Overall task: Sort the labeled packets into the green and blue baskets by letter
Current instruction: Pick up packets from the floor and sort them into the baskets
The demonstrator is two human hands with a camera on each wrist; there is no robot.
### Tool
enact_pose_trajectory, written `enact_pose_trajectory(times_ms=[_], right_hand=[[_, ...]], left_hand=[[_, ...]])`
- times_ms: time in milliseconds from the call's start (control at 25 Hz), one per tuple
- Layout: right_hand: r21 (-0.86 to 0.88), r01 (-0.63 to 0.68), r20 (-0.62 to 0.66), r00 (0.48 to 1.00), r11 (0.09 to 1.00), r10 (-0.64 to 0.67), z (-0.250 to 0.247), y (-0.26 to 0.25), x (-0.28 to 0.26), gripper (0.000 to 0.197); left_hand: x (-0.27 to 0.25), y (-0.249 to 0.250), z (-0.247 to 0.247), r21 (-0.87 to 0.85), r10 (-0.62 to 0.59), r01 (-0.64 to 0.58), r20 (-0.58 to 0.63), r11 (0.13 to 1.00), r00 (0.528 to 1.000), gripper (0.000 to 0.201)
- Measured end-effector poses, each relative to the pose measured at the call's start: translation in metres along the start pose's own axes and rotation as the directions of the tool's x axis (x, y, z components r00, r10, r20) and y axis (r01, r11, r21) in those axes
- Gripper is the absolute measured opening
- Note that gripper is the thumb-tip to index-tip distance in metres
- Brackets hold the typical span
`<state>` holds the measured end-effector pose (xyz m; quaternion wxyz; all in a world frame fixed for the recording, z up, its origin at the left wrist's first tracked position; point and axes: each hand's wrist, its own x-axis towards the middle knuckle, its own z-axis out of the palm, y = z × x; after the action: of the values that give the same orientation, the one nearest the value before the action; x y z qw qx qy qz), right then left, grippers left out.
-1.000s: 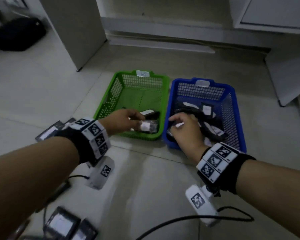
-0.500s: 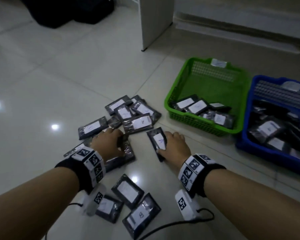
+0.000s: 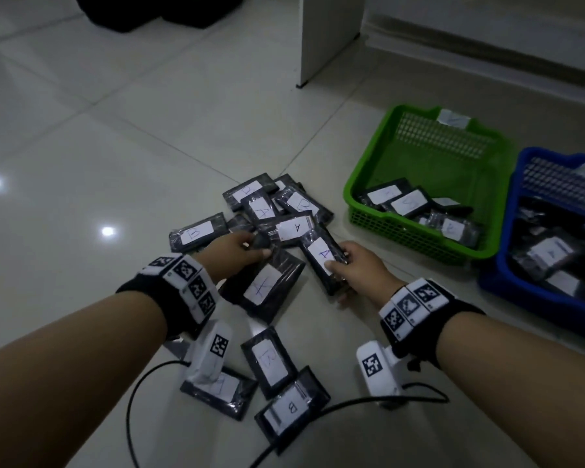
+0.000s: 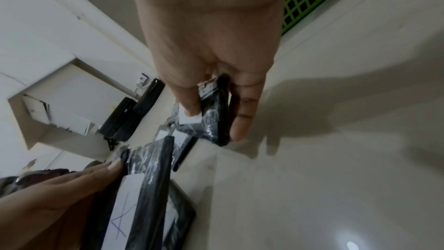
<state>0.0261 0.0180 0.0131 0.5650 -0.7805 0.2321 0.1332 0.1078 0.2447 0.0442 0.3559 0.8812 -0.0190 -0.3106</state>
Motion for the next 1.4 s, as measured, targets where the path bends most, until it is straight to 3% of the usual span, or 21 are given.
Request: enact_pose_trajectory(times_ms=[80,240,440,560,720,880,1000,1040,1120,1200,1280,1400], right_hand=[[0.045,0.029,0.026,0.999,0.999,-0.03,-0.013,-0.005,0.0,0.016],[0.143,-0.008,0.027,1.0,0.99,0.004,-0.043,-0.018,-0.002,0.028],[0.161,-0.011,-0.043,0.999,0.987,0.018,-0.12,-0.037,-0.029,0.026],[0.179,-0.007,-0.098,0.995,0.984,0.025,-0.188,-0.03,-0.054,0.021],[0.343,-0.004,-0.235,0.968,0.939,0.09,-0.274,0.008,-0.075,0.021],[0.433,0.052,-0.483,0.857,0.9,0.183,-0.333,0.061,-0.082,0.018],[0.417,0.0,-0.554,0.793,0.909,0.254,-0.351,0.096,-0.078,0.008],[0.429,-0.012,-0.553,0.787,0.903,0.273,-0.354,0.106,-0.076,0.006],[0.46,-0.003,-0.562,0.773,0.888,0.294,-0.355,0.12,-0.072,0.026],[0.408,-0.002,-0.595,0.758,0.913,0.268,-0.353,0.125,-0.072,0.037],[0.137,-0.103,-0.663,0.729,0.985,0.169,-0.35,0.126,-0.075,0.038],[-0.238,-0.268,-0.685,0.727,0.933,0.034,-0.339,0.125,-0.083,0.046]], left_hand=[[-0.001,0.012,0.003,-0.158,-0.012,0.011,-0.007,0.987,1.0,0.03],[-0.011,0.043,0.014,-0.444,0.008,0.022,0.066,0.896,0.998,0.01],[-0.017,0.113,0.04,-0.651,0.157,-0.029,0.14,0.759,0.978,0.018],[-0.014,0.176,0.065,-0.632,0.223,-0.082,0.147,0.771,0.964,0.02],[-0.002,0.257,0.127,-0.586,0.185,-0.114,0.062,0.802,0.981,0.031],[0.012,0.308,0.214,-0.546,0.202,-0.142,0.052,0.826,0.978,0.03],[0.021,0.318,0.274,-0.548,0.234,-0.141,0.104,0.824,0.967,0.034],[0.024,0.319,0.291,-0.521,0.253,-0.17,0.092,0.837,0.963,0.037],[0.026,0.321,0.313,-0.392,0.312,-0.268,0.052,0.88,0.948,0.042],[0.029,0.325,0.322,-0.127,0.408,-0.401,0.035,0.907,0.912,0.055],[0.03,0.328,0.319,0.121,0.496,-0.504,0.094,0.855,0.863,0.064],[0.032,0.327,0.296,0.372,0.545,-0.599,0.25,0.709,0.8,0.067]])
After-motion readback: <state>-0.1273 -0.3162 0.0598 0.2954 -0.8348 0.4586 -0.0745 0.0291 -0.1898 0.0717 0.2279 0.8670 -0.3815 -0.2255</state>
